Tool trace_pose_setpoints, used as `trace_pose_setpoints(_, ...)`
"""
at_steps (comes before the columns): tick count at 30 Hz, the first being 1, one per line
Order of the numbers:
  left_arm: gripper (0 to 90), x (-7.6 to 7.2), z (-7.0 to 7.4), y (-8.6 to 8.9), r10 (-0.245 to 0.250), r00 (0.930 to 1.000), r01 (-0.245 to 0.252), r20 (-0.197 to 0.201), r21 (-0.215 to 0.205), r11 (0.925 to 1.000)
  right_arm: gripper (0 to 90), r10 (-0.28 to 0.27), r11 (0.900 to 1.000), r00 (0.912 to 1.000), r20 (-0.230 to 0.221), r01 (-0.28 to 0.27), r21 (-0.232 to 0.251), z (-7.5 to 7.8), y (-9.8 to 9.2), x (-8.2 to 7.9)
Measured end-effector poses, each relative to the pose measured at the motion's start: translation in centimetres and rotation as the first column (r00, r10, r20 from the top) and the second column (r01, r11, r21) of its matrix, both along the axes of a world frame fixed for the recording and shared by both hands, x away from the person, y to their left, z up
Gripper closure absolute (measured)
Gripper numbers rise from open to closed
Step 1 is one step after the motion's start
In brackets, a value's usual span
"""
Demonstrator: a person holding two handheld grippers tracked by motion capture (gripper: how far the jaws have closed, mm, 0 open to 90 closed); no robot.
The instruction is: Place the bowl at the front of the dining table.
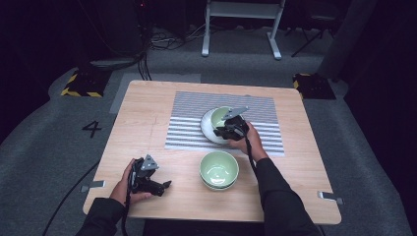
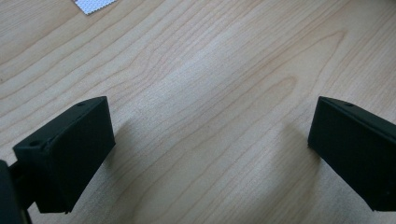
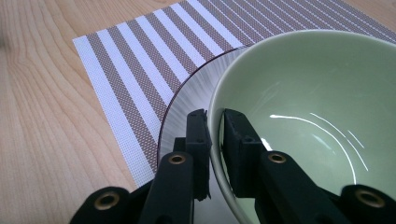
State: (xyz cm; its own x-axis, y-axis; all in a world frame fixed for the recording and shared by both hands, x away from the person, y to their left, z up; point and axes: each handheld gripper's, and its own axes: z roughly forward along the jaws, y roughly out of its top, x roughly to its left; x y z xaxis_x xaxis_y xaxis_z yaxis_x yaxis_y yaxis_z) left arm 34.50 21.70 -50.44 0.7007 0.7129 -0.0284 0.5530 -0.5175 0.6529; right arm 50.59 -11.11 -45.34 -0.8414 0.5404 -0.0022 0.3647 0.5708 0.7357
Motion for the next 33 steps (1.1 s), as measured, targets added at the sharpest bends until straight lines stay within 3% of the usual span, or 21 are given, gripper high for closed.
trace_pose_setpoints(10, 0.4, 0.0, 0.0, 0.0, 0.000, 1.0000, 0.000, 0.000, 0.000, 1.0000, 77.5, -0.003, 1.000, 1.0000, -0.004, 0.003, 0.007, 0.1, -0.2, -0.1)
trace_pose_setpoints(19, 0.4, 0.0, 0.0, 0.0, 0.000, 1.0000, 0.000, 0.000, 0.000, 1.0000, 67.9, -0.013, 1.000, 0.9999, 0.001, 0.013, 0.011, 0.7, -1.0, -0.4)
trace_pose_setpoints(22, 0.4, 0.0, 0.0, 0.0, 0.000, 1.0000, 0.000, 0.000, 0.000, 1.0000, 64.2, -0.040, 0.999, 0.9991, 0.016, 0.040, 0.014, 0.9, -1.5, -0.5)
trace_pose_setpoints(33, 0.4, 0.0, 0.0, 0.0, 0.000, 1.0000, 0.000, 0.000, 0.000, 1.0000, 56.2, -0.051, 0.998, 0.9987, 0.001, 0.051, 0.023, 1.5, -2.4, -1.0)
